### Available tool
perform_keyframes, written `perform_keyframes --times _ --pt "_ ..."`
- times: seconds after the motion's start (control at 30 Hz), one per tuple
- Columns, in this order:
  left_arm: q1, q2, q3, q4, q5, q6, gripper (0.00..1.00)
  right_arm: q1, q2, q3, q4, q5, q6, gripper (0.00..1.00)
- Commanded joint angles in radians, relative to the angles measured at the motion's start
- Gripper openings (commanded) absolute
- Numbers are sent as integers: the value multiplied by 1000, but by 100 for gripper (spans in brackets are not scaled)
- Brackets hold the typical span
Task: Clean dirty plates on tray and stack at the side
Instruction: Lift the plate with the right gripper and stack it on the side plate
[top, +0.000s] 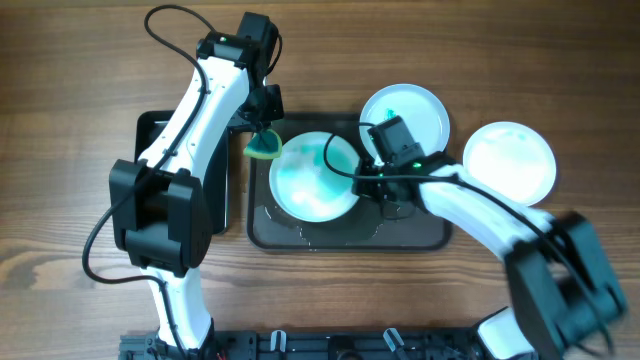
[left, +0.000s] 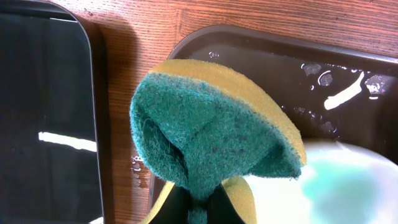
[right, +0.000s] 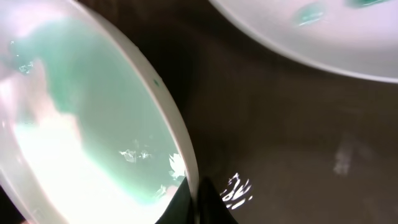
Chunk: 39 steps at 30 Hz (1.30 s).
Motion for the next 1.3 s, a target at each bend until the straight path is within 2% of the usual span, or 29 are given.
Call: perform_keyframes --times 0.0,0.13,0.3,0.4,0.53,0.6,0.7,0.8,0.93,1.03,1.13,1.27 --pt "-1 0 18 0 15 16 4 10 -195 7 -89 223 -176 4" --pt "-1 0 18 0 16 15 4 85 -333 7 -187 565 -298 4" --pt "-2 0 18 0 16 12 4 325 -347 7 -186 1078 -307 4" --pt "-2 0 18 0 16 12 4 439 -347 7 -157 1325 -388 4" --pt "-3 0 18 0 16 12 4 552 -346 7 -11 1567 -620 4" --pt "-11 0 18 0 16 12 4 572 -346 7 152 1665 -806 4" --pt "-23 0 18 0 16 12 4 573 -346 7 372 1707 -1043 4" --pt "-27 0 18 0 16 12 4 573 -346 7 485 1707 -1141 4" --pt "-28 0 18 0 16 12 4 571 -346 0 483 1704 -1133 4" --pt "-28 0 18 5 16 12 4 556 -343 -84 463 1623 -1065 5" --pt "-28 0 18 4 16 12 4 549 -342 -156 337 1500 -801 4" --pt "-28 0 18 3 16 12 4 459 -396 -152 200 1129 -479 4"
